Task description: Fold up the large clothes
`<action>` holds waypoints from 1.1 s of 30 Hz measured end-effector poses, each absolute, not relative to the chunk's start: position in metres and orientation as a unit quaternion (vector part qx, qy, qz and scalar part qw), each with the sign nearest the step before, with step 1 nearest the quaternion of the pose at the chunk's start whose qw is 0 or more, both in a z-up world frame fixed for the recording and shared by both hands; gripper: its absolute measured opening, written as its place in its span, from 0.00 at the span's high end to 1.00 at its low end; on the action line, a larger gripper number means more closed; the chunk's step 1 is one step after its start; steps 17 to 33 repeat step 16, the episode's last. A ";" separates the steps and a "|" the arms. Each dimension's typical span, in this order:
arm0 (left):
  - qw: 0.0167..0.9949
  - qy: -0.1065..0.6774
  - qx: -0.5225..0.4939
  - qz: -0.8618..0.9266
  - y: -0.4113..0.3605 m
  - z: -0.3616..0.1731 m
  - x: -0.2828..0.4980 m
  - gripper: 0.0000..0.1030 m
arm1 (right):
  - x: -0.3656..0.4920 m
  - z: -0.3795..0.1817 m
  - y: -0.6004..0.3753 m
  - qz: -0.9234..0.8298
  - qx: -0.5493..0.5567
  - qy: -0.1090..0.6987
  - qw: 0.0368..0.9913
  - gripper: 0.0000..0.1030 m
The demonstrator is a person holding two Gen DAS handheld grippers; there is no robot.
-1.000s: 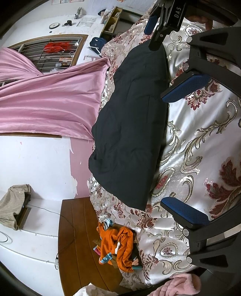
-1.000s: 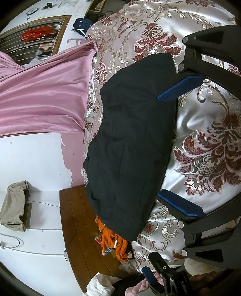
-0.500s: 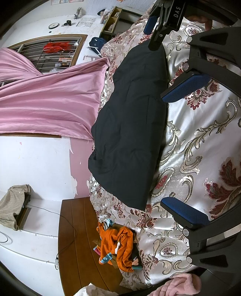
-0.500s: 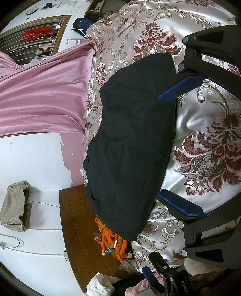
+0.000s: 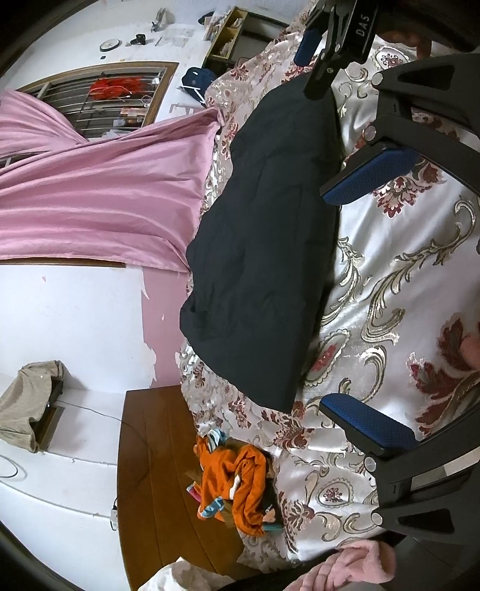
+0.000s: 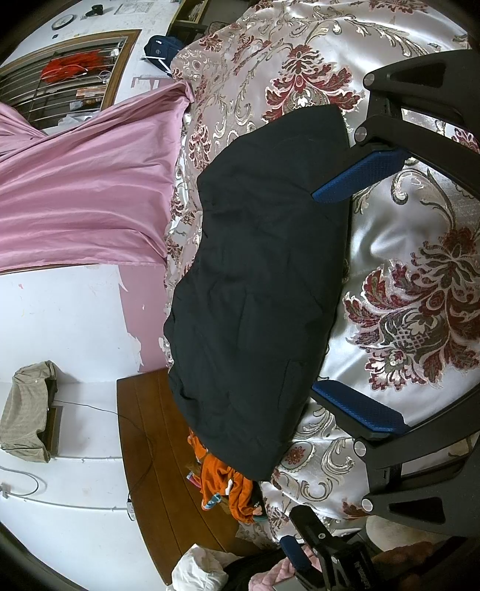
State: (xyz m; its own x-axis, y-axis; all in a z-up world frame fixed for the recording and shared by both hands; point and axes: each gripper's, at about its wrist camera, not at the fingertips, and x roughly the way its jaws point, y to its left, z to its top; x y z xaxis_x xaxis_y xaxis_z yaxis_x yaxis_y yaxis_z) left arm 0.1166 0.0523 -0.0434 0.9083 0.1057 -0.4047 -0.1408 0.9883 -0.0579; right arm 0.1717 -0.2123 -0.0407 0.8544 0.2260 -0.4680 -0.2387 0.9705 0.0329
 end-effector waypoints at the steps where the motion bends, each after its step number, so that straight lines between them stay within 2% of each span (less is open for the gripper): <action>1: 0.976 0.204 -0.040 0.064 0.051 -0.043 0.117 0.00 | 0.171 -0.041 -0.212 0.121 -0.014 0.241 0.963 0.08; 33: 0.976 0.203 -0.033 0.068 0.051 -0.043 0.118 0.00 | 0.168 -0.044 -0.212 0.121 -0.012 0.244 0.962 0.08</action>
